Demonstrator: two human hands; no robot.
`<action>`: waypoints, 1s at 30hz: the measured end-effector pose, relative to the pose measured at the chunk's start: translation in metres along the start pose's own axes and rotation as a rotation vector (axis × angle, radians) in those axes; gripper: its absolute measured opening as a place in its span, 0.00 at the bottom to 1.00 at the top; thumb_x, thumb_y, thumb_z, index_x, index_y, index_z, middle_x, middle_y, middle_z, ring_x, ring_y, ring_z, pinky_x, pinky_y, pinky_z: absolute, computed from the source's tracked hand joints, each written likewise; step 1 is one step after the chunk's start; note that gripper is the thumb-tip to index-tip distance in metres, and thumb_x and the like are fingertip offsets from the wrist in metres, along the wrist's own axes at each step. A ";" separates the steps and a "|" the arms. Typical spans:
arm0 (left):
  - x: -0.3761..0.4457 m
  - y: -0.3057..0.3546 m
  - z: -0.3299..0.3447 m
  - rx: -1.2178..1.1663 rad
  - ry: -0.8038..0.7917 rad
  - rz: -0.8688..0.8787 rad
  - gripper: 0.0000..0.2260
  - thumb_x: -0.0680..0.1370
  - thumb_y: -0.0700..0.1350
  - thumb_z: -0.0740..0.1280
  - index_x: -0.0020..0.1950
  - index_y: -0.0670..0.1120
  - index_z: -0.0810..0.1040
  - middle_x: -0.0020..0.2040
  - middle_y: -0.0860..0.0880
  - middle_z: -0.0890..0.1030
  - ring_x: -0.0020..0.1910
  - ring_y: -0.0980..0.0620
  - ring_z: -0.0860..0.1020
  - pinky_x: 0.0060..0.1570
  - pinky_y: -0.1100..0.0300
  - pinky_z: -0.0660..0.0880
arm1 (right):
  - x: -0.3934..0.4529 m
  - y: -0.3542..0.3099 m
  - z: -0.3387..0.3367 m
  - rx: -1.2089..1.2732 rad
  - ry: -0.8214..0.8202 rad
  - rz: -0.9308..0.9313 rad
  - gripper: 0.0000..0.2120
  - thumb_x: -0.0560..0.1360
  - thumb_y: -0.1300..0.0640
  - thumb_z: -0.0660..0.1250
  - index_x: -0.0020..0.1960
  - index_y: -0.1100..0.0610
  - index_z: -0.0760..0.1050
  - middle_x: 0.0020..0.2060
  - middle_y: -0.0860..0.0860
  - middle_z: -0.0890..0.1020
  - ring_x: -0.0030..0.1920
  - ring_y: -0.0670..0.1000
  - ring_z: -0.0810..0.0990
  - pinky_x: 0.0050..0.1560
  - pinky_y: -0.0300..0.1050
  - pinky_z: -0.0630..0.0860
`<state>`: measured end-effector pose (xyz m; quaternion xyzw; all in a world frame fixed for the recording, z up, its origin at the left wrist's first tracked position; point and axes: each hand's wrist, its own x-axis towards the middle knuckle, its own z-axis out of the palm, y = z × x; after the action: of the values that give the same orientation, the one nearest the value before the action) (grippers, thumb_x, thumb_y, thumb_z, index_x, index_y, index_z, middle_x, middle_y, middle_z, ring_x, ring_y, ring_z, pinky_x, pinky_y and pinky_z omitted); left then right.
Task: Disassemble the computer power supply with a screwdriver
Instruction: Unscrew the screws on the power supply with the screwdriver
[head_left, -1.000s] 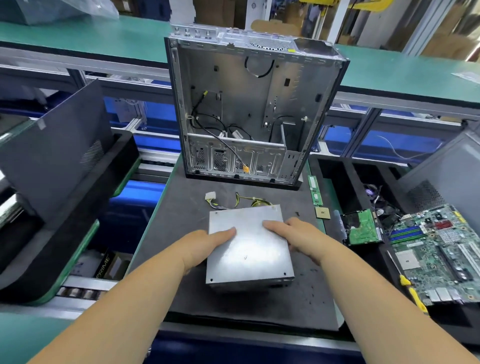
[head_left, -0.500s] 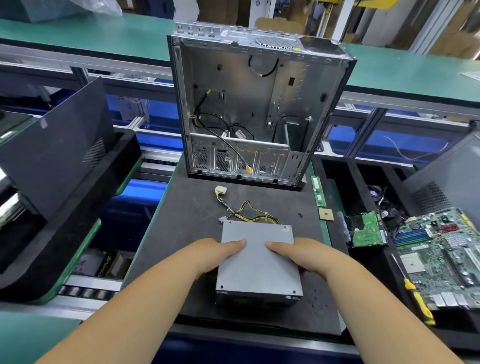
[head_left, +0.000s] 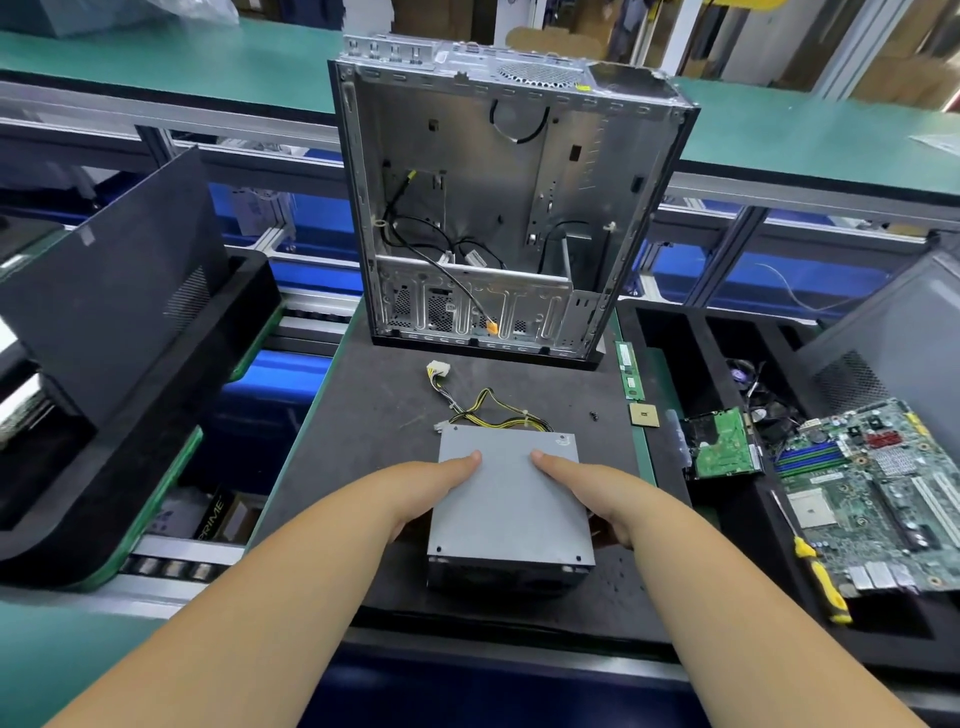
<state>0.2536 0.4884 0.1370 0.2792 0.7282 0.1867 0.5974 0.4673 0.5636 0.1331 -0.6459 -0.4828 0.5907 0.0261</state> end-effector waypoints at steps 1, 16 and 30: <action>-0.001 0.000 0.002 0.000 -0.008 0.002 0.34 0.73 0.70 0.65 0.72 0.50 0.71 0.74 0.50 0.70 0.74 0.47 0.66 0.73 0.49 0.58 | -0.001 -0.001 0.001 0.014 -0.003 0.002 0.25 0.70 0.32 0.70 0.53 0.51 0.80 0.47 0.50 0.86 0.49 0.53 0.85 0.56 0.51 0.79; -0.011 0.012 0.003 -0.117 -0.031 0.066 0.13 0.82 0.59 0.60 0.55 0.52 0.78 0.58 0.55 0.80 0.62 0.54 0.74 0.69 0.58 0.60 | -0.002 -0.010 -0.003 0.202 -0.046 0.040 0.21 0.75 0.37 0.67 0.57 0.52 0.80 0.48 0.52 0.87 0.50 0.55 0.86 0.59 0.55 0.79; -0.028 0.020 -0.025 -0.218 0.021 0.126 0.26 0.73 0.65 0.69 0.60 0.46 0.81 0.50 0.44 0.85 0.50 0.43 0.83 0.65 0.45 0.74 | -0.027 -0.028 -0.037 0.099 -0.086 -0.094 0.32 0.64 0.32 0.74 0.53 0.57 0.79 0.43 0.59 0.83 0.49 0.64 0.85 0.55 0.61 0.80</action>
<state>0.2364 0.4884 0.1758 0.2558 0.6908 0.3046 0.6038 0.4841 0.5813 0.1809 -0.5944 -0.4835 0.6393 0.0650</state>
